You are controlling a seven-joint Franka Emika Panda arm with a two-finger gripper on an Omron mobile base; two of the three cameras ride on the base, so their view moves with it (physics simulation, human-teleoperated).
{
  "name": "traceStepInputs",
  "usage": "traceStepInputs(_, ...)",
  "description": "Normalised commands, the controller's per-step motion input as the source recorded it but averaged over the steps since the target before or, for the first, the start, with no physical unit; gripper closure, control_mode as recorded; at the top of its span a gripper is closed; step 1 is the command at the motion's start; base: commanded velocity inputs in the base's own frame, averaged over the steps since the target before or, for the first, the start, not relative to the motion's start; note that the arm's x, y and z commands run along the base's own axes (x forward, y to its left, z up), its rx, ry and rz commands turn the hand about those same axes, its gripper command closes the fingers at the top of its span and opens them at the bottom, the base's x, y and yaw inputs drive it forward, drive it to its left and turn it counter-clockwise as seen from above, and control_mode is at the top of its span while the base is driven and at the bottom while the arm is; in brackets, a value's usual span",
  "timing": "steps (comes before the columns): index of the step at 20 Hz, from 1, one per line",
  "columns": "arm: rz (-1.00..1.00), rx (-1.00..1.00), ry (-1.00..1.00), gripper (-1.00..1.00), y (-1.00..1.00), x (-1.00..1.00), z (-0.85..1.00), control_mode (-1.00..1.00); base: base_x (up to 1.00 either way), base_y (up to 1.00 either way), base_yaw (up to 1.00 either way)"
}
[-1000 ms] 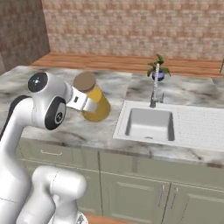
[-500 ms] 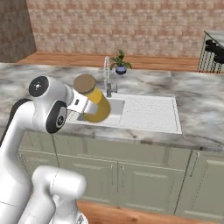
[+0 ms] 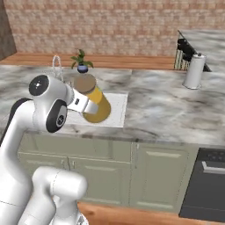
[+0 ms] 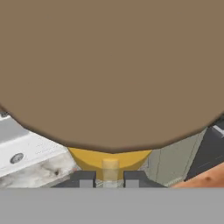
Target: Place the pitcher and cup on the dining counter for serving.
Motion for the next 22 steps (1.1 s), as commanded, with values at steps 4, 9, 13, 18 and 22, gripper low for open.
traceStepInputs(4,0.0,0.0,0.0,1.0,0.0,0.0,0.0,1.0,0.0,-1.0,-0.12)
traceStepInputs(9,0.0,0.0,0.0,1.0,0.0,0.0,0.0,1.0,0.0,-1.0,-0.11)
traceStepInputs(13,0.0,0.0,0.0,1.0,0.0,0.0,0.0,1.0,0.0,-1.0,-0.11)
traceStepInputs(18,0.0,0.0,0.0,1.0,0.0,0.0,0.0,1.0,-0.07,-1.0,-0.13)
traceStepInputs(22,0.0,0.0,0.0,1.0,0.0,0.0,0.0,1.0,-0.03,-1.0,-0.12)
